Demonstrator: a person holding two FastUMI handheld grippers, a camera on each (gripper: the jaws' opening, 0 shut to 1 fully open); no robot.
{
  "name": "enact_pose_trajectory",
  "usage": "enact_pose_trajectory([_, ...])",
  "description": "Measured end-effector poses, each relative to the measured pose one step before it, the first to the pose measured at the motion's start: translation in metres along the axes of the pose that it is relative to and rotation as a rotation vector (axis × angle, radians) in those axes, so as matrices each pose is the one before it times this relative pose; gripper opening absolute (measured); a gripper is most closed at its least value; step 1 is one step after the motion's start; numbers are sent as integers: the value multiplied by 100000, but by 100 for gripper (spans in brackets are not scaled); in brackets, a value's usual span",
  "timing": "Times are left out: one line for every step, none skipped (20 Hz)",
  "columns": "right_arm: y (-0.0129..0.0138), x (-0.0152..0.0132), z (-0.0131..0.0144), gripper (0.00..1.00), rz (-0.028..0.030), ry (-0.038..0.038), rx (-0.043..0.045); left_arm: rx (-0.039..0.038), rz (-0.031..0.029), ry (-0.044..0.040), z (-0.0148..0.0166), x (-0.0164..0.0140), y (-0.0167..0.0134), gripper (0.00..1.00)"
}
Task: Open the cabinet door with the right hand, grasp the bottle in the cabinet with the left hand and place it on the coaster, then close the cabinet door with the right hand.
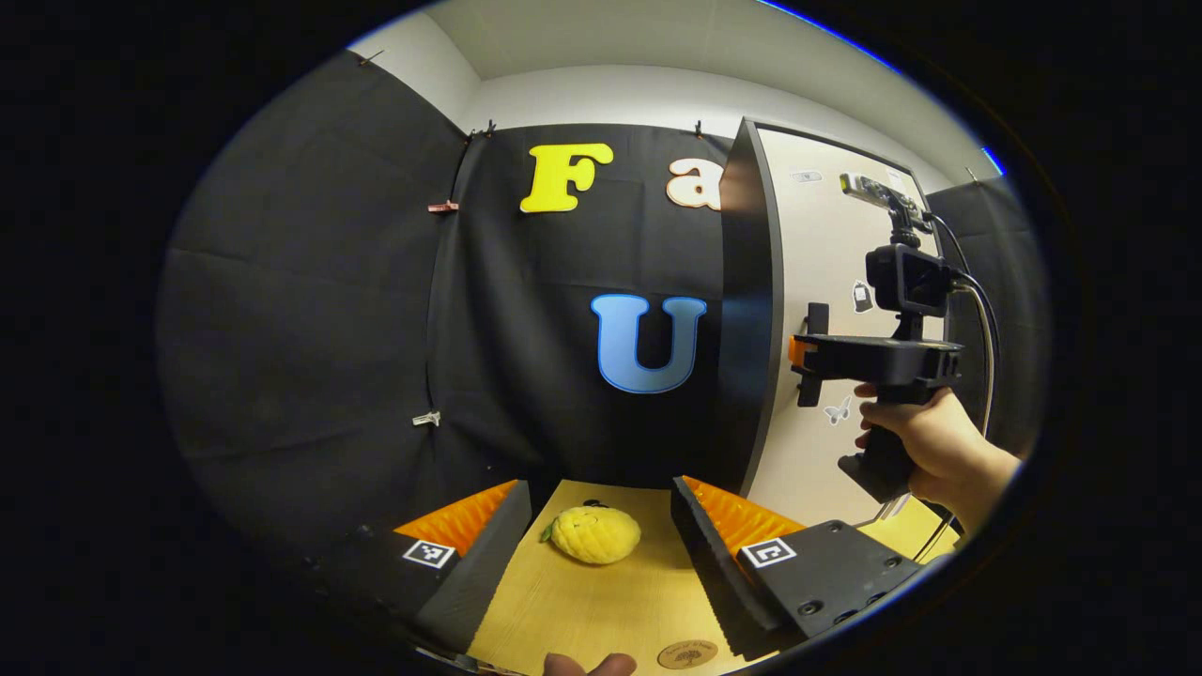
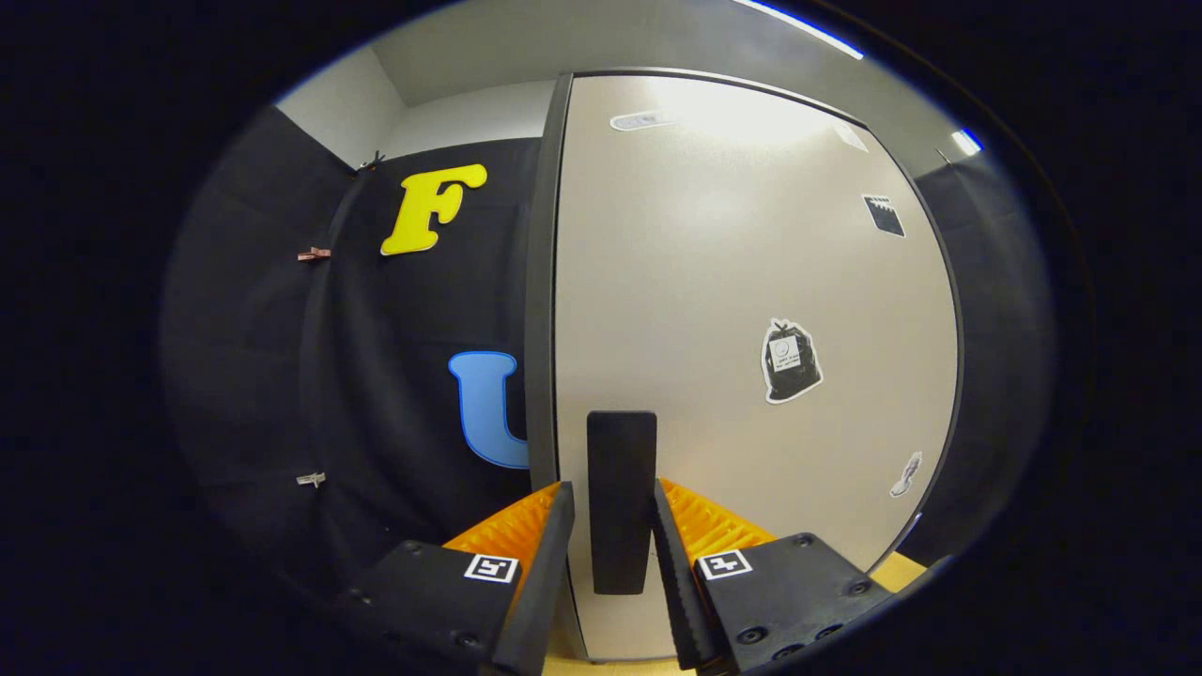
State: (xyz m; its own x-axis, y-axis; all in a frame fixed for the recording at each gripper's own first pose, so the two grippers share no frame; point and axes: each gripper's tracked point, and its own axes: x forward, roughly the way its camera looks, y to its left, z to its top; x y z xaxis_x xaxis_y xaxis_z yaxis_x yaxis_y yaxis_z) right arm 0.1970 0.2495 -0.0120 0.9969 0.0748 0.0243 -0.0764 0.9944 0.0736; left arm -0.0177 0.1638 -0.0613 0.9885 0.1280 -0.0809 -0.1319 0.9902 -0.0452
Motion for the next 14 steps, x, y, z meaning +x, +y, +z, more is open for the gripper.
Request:
enact_pose_trajectory([61, -713, 585, 43, 789, -631, 2866, 49, 466, -1, -203, -99, 257, 95])
enact_pose_trajectory([-87, 257, -456, 32, -109, 291, -302, 69, 589, 140, -59, -294, 230, 95])
enact_pose_trajectory([149, 260, 78, 32, -195, -891, -1550, -253, 163, 270, -333, -300, 98, 95])
enact_pose_trajectory([-26, 102, -131, 32, 361, 305, -1052, -504, -80, 194, -213, -206, -18, 95])
enact_pose_trajectory([73, 111, -164, 25, 944, 348, 657, -482, -10, 7, -4, -171, -45, 95])
enact_pose_trajectory([68, -172, 81, 25, 1335, 679, 437, -233, 83, -69, 12, -189, -55, 95])
enact_pose_trajectory([10, -45, 149, 24, 1414, 74, -540, -88, 205, -187, 143, -154, -15, 95])
enact_pose_trajectory([-62, -305, -62, 24, 942, 1113, 83, -106, 31, -238, 165, -181, -12, 95])
enact_pose_trajectory([40, -43, -25, 17, 1117, 168, -370, -17, 45, -347, 27, -42, -113, 95])
enact_pose_trajectory([1, -307, 108, 16, 1089, -6, -453, 167, 3, -156, 165, -119, -153, 95])
enact_pose_trajectory([58, -394, 28, 16, 1131, 513, 532, 272, 4, -271, -65, -410, -64, 95])
enact_pose_trajectory([172, -649, 111, 16, 1437, 496, 709, 232, 41, -314, 279, -317, -190, 95])
enact_pose_trajectory([133, -743, 181, 16, 1484, 517, 545, 108, -159, -295, 43, -335, -255, 95])
enact_pose_trajectory([78, -964, 142, 16, 1626, 299, 462, 14, -30, -242, 151, -308, -304, 95])
